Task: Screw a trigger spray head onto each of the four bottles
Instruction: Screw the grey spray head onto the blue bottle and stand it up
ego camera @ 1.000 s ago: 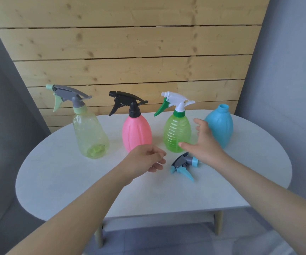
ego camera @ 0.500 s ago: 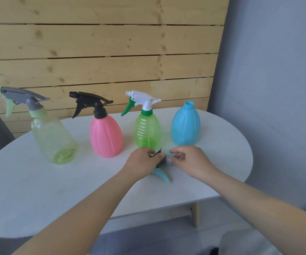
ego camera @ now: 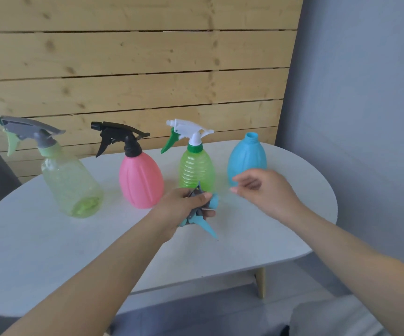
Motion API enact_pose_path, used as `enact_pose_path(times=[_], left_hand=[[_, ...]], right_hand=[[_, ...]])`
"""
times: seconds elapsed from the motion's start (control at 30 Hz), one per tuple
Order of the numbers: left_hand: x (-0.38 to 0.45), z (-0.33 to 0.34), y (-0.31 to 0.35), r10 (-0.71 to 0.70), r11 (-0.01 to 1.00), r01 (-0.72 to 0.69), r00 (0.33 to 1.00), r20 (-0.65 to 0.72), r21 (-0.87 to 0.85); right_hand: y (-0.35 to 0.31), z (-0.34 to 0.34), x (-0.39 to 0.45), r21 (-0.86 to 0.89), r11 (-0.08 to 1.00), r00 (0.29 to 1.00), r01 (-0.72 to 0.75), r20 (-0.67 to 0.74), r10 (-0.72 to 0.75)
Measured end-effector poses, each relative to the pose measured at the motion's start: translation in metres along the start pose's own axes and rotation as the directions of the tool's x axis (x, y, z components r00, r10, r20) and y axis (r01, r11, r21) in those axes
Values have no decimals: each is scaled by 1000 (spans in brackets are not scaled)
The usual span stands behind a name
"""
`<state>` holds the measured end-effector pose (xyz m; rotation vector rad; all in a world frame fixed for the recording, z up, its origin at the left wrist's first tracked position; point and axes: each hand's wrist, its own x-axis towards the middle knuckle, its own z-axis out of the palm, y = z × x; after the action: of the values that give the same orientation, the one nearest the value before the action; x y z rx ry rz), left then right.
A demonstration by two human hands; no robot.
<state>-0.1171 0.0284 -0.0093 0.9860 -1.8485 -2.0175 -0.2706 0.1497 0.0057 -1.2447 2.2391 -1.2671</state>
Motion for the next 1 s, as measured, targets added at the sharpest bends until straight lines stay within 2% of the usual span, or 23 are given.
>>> enact_pose_path(times=[0.07,0.1,0.2,0.47,0.6,0.7,0.8,0.9,1.0], left_hand=[[1,-4,3,43,999,-42,999,-25,19],[1,-6,3,59,998,-58,998,-34,21],[3,-10,3,69,997,-68,996,-65,21],[-1,-20,2,50,997,-47,998,-50,61],[-8,-29,-1,38,993,-30,997,-65,114],[-17,-39,-2,54,993,-43,994,-95,113],[-28,-53,-2,90,993,-79,987,-136,87],[-40,-68,-2,107,993,-97,979,-171,62],[-54,-84,-1,119,993,-113,975,-189,42]], right_hand=[[5,-7,8,-39,999,978,-31,-210,22],[9,-8,12,-63,997,962,-45,-272,26],[20,-5,25,-77,993,947,-91,-316,62],[27,6,58,5,984,961,-181,-212,178],[27,3,62,63,985,965,-162,-200,172],[23,0,55,40,992,974,-122,-187,127],[17,-5,38,-22,1000,990,-15,-138,12],[11,-13,18,-108,991,995,84,-53,-90],[6,-20,3,-181,973,989,141,65,-131]])
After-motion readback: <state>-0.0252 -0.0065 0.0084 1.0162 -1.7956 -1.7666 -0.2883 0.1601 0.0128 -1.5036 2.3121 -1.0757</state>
